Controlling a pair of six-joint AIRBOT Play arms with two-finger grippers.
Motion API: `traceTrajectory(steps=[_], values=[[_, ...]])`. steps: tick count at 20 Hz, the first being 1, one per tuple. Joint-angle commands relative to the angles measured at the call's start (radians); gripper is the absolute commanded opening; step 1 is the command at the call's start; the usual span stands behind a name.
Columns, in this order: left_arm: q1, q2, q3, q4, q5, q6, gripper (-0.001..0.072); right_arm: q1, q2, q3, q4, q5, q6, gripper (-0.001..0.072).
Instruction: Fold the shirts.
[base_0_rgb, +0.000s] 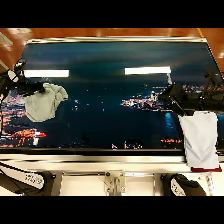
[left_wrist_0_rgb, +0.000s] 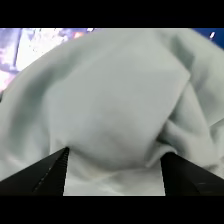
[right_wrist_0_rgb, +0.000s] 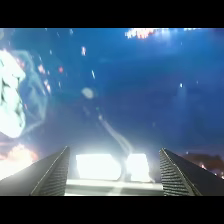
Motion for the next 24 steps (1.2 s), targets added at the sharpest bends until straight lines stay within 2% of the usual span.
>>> traceTrajectory(steps=[1, 2, 3, 4, 9, 11, 13, 16, 19, 22, 24], values=[[-0.014, -0.023, 0.016, -0.025, 0.028, 0.031, 0.0365, 0.0, 0.0, 0.0, -0.007, -0.051, 0.016, 0.0674], [-0.015, -0.026, 0.016, -0.029, 0.028, 0.031, 0.0157, 0.0, 0.0, 0.0, -0.013, -0.055, 0.016, 0.0674], [-0.014, -0.029, 0.016, -0.037, 0.028, 0.031, 0.0076, 0.0, 0.0, 0.0, -0.021, -0.056, 0.016, 0.0674], [-0.014, -0.03, 0.016, -0.041, 0.025, 0.031, 0.0034, 0.0, 0.0, 0.0, -0.031, -0.056, 0.015, 0.0674], [-0.014, -0.008, 0.031, -0.074, -0.069, 0.032, 0.0032, 0.0, 0.0, 0.0, -0.044, -0.056, 0.015, 0.0674], [-0.015, 0.053, 0.047, -0.157, -0.064, 0.04, 0.0032, 0.0, 0.0, 0.0, -0.053, -0.066, 0.015, 0.0674], [-0.028, 0.152, 0.066, -0.283, -0.052, 0.085, 0.0032, 0.0, 0.0, 0.0, -0.073, -0.082, 0.004, 0.0674], [-0.08, 0.355, 0.076, -0.441, -0.055, 0.114, 0.0032, 0.0, 0.0, 0.0, -0.151, -0.103, -0.114, 0.0674], [-0.211, 0.557, 0.075, -0.545, -0.096, 0.113, 0.0032, 0.0, 0.0, 0.0, -0.229, -0.091, -0.23, 0.0674], [-0.402, 0.648, 0.075, -0.545, -0.094, 0.113, 0.0033, 0.0, 0.0, 0.0, -0.279, -0.082, -0.247, 0.0674], [-0.525, 0.643, 0.074, -0.545, -0.093, 0.077, 0.0032, 0.0, 0.0, 0.0, -0.288, -0.06, -0.248, 0.0675]])
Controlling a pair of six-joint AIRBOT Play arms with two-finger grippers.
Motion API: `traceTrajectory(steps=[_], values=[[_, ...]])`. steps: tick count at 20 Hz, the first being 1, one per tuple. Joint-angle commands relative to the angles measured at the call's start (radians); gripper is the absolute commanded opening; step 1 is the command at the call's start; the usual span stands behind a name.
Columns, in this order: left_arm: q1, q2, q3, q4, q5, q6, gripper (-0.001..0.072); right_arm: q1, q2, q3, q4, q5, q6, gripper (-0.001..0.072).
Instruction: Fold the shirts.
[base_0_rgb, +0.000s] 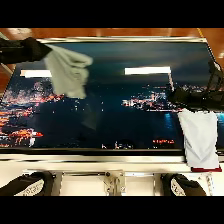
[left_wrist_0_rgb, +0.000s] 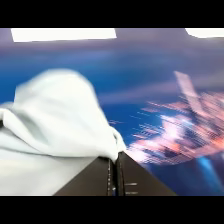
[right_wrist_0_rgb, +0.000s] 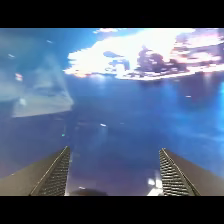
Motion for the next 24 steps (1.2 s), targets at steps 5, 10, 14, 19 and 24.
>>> traceTrajectory(steps=[5, 10, 14, 19, 24], values=[[-0.364, -0.067, -0.077, 0.091, 0.007, -0.066, 0.0033, 0.0, 0.0, 0.0, -0.044, 0.099, -0.033, 0.0674], [-0.389, -0.257, -0.191, 0.095, 0.007, -0.083, 0.0033, 0.0, 0.0, 0.0, -0.013, 0.175, -0.032, 0.0674], [-0.358, -0.341, -0.189, 0.012, 0.005, -0.08, 0.0234, 0.0, -0.001, 0.0, 0.023, 0.176, -0.04, 0.0674], [-0.124, -0.298, 0.002, 0.013, -0.231, -0.122, 0.072, 0.0, -0.007, 0.0, 0.027, 0.15, -0.109, 0.0674], [0.105, -0.223, -0.105, 0.088, -0.518, -0.105, 0.072, 0.0, -0.138, -0.002, 0.039, 0.14, -0.126, 0.0674]])
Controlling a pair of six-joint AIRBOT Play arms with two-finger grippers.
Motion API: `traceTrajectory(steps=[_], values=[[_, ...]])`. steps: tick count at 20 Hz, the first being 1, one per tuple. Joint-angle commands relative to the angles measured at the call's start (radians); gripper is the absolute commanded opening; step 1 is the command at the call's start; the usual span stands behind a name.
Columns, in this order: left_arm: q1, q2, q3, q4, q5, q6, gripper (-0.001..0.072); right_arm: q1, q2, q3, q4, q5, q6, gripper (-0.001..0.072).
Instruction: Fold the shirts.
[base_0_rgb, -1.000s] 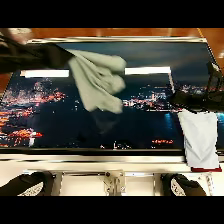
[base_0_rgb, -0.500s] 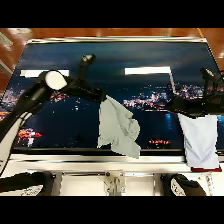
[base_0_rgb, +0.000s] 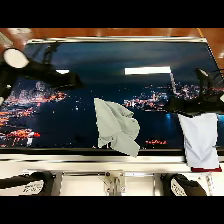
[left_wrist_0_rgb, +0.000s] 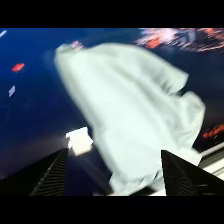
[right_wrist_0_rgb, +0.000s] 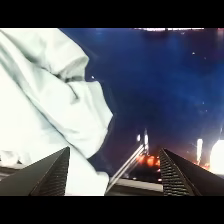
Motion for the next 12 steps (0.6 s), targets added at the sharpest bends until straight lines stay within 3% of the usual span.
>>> traceTrajectory(steps=[1, 3, 7, 10, 12], values=[[0.117, 0.039, -0.117, 0.018, -0.165, 0.011, 0.072, 0.0, -0.097, 0.0, 0.024, -0.007, -0.016, 0.0674], [0.093, 0.038, -0.272, -0.08, -0.078, 0.012, 0.072, 0.0, -0.163, 0.0, 0.068, -0.006, -0.019, 0.0674], [-0.04, 0.006, -0.545, -0.272, 0.224, 0.057, 0.0716, 0.0, -0.25, 0.0, 0.138, -0.008, -0.019, 0.0674], [-0.123, -0.086, -0.575, -0.296, 0.282, 0.066, 0.0704, 0.0, -0.275, 0.0, 0.136, -0.01, -0.019, 0.0674], [-0.155, -0.143, -0.571, -0.399, 0.307, 0.129, 0.0704, 0.0, -0.277, 0.0, 0.135, -0.022, -0.019, 0.0674]])
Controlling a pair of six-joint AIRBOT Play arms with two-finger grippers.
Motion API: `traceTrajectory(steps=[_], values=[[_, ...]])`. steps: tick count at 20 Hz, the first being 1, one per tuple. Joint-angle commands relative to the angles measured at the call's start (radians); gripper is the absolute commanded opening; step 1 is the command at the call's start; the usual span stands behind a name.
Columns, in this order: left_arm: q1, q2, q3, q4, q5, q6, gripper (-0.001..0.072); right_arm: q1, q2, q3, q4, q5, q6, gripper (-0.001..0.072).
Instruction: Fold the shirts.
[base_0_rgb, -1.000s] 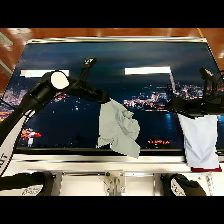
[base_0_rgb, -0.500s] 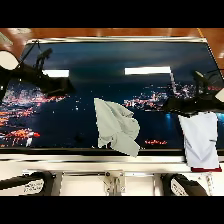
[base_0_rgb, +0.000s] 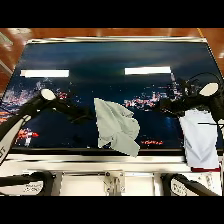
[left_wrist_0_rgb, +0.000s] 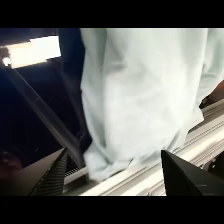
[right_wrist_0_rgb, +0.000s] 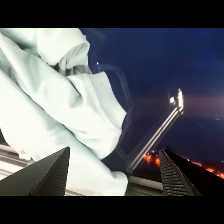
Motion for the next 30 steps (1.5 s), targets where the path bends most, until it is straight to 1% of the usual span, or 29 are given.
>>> traceTrajectory(steps=[1, 2, 4, 7, 9, 10, 11, 12, 13, 14, 18, 21, 23, 25, 27, 28, 30], values=[[-0.069, -0.09, -0.038, -0.189, 0.097, 0.09, 0.0703, 0.0, -0.02, 0.0, 0.011, -0.016, 0.0, 0.0674], [-0.08, -0.105, -0.038, -0.238, 0.115, 0.111, 0.0702, 0.0, -0.02, 0.0, 0.011, -0.02, 0.0, 0.0674], [-0.098, -0.125, -0.038, -0.265, 0.148, 0.116, 0.0588, 0.0, -0.02, 0.0, 0.011, -0.023, 0.0, 0.0674], [-0.091, -0.146, -0.038, -0.267, 0.146, 0.122, 0.0585, 0.005, -0.02, 0.0, 0.012, -0.019, 0.006, 0.0674], [-0.084, -0.147, -0.038, -0.269, 0.146, 0.122, 0.0436, 0.036, -0.02, -0.014, 0.013, -0.02, 0.008, 0.0674], [-0.083, -0.148, -0.038, -0.269, 0.145, 0.122, 0.0432, 0.062, -0.02, -0.034, 0.013, -0.032, 0.008, 0.0674], [-0.083, -0.148, -0.038, -0.269, 0.145, 0.122, 0.0322, 0.094, -0.02, -0.063, 0.01, -0.055, 0.006, 0.0674], [-0.083, -0.148, -0.038, -0.269, 0.145, 0.122, 0.0173, 0.124, -0.02, -0.09, 0.007, -0.081, 0.006, 0.0674], [-0.083, -0.148, -0.038, -0.269, 0.143, 0.123, 0.0069, 0.151, -0.02, -0.114, 0.007, -0.115, 0.007, 0.0674], [-0.083, -0.148, -0.037, -0.269, 0.135, 0.134, 0.0034, 0.171, -0.02, -0.132, 0.008, -0.143, 0.007, 0.0674], [-0.082, -0.146, -0.037, -0.268, 0.088, 0.164, 0.0033, 0.22, -0.021, -0.154, 0.013, -0.239, 0.046, 0.0674], [-0.082, -0.145, -0.037, -0.268, 0.043, 0.191, 0.0034, 0.259, -0.042, -0.157, 0.021, -0.306, 0.056, 0.0674], [-0.082, -0.144, -0.035, -0.268, -0.003, 0.232, 0.0034, 0.29, -0.095, -0.157, 0.037, -0.312, 0.056, 0.0674], [-0.082, -0.138, -0.031, -0.268, -0.034, 0.238, 0.0034, 0.326, -0.147, -0.157, 0.04, -0.313, 0.056, 0.0674], [-0.082, -0.126, -0.031, -0.268, -0.034, 0.242, 0.0034, 0.356, -0.182, -0.157, 0.037, -0.327, 0.057, 0.0674], [-0.082, -0.119, -0.031, -0.268, -0.034, 0.242, 0.0034, 0.365, -0.193, -0.157, 0.037, -0.342, 0.066, 0.0674], [-0.082, -0.102, -0.03, -0.269, -0.035, 0.268, 0.0033, 0.372, -0.201, -0.157, 0.042, -0.382, 0.121, 0.0673]])
